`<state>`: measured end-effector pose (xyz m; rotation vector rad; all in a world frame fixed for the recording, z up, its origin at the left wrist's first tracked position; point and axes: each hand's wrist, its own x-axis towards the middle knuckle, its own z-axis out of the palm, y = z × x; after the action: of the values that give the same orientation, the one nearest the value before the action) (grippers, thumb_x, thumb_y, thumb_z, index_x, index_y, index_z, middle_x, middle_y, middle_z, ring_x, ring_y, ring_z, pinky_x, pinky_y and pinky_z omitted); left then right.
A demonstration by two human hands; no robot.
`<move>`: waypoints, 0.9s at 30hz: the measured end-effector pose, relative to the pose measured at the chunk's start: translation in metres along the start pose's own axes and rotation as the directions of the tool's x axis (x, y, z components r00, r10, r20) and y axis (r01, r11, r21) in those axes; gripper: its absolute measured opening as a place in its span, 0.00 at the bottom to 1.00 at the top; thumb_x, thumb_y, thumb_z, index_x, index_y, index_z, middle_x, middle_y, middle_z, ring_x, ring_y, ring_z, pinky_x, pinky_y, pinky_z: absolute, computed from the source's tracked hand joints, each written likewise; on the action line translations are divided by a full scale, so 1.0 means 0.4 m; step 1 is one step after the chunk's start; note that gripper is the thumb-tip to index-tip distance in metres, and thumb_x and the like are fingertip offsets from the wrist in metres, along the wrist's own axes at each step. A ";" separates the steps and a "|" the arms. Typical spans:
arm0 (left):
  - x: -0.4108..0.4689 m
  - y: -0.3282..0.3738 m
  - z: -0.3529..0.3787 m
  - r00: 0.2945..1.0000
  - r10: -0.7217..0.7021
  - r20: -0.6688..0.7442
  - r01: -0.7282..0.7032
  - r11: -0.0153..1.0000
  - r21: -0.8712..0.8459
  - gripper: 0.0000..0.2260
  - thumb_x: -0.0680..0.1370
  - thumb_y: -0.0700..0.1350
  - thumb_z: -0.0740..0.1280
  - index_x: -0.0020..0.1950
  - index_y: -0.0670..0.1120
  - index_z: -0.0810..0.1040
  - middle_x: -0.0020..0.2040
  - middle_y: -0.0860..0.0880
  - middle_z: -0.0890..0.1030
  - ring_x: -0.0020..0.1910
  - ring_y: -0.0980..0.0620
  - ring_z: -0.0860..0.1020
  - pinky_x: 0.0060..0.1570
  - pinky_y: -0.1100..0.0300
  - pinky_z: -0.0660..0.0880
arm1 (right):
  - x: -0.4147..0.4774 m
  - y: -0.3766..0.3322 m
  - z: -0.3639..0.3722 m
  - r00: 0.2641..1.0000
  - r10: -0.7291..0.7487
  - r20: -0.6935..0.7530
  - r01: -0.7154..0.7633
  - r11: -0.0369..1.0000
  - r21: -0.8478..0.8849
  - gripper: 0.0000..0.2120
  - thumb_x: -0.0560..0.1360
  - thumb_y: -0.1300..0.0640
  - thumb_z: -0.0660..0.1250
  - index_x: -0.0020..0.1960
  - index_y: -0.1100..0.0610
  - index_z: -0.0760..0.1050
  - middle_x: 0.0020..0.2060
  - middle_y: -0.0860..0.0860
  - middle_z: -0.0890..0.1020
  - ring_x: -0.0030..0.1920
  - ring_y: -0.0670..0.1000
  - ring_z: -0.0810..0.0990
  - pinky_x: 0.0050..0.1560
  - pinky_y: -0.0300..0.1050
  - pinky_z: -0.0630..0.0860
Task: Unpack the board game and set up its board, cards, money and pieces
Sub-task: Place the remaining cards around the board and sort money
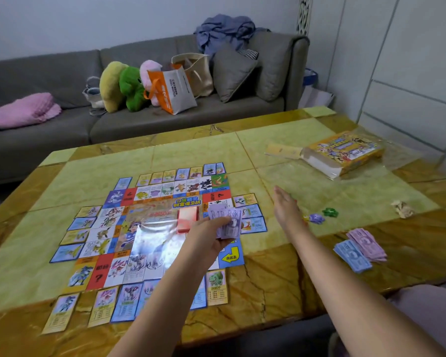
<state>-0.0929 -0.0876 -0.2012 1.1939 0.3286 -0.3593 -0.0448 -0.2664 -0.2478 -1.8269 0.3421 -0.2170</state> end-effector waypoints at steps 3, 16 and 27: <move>0.015 0.001 0.025 0.999 -0.047 0.017 0.047 0.999 -0.011 0.04 0.78 0.32 0.62 0.51 0.34 0.74 0.41 0.40 0.78 0.30 0.48 0.81 0.30 0.59 0.79 | 0.022 0.007 -0.028 1.000 -0.009 -0.017 0.009 1.000 -0.006 0.21 0.83 0.53 0.51 0.72 0.62 0.66 0.71 0.56 0.69 0.71 0.53 0.66 0.60 0.36 0.60; 0.073 -0.044 0.103 0.999 0.036 -0.016 -0.037 0.996 -0.082 0.04 0.78 0.33 0.63 0.51 0.37 0.76 0.46 0.41 0.81 0.43 0.46 0.80 0.40 0.57 0.80 | -0.009 -0.035 -0.088 0.976 0.039 0.214 -0.095 0.961 0.260 0.11 0.77 0.52 0.66 0.46 0.59 0.82 0.43 0.57 0.85 0.42 0.54 0.83 0.43 0.43 0.80; 0.075 -0.058 0.125 0.995 0.101 0.001 -0.101 0.994 -0.047 0.04 0.78 0.33 0.63 0.49 0.37 0.77 0.45 0.40 0.82 0.43 0.44 0.81 0.41 0.58 0.80 | -0.040 -0.062 -0.092 0.972 0.028 0.232 -0.065 0.986 0.153 0.03 0.70 0.63 0.74 0.41 0.61 0.81 0.28 0.49 0.82 0.28 0.43 0.80 0.30 0.33 0.75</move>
<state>-0.0733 -0.1450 -0.2168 1.1588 0.2714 -0.2639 -0.0687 -0.2882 -0.2134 -1.6627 0.1992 0.0013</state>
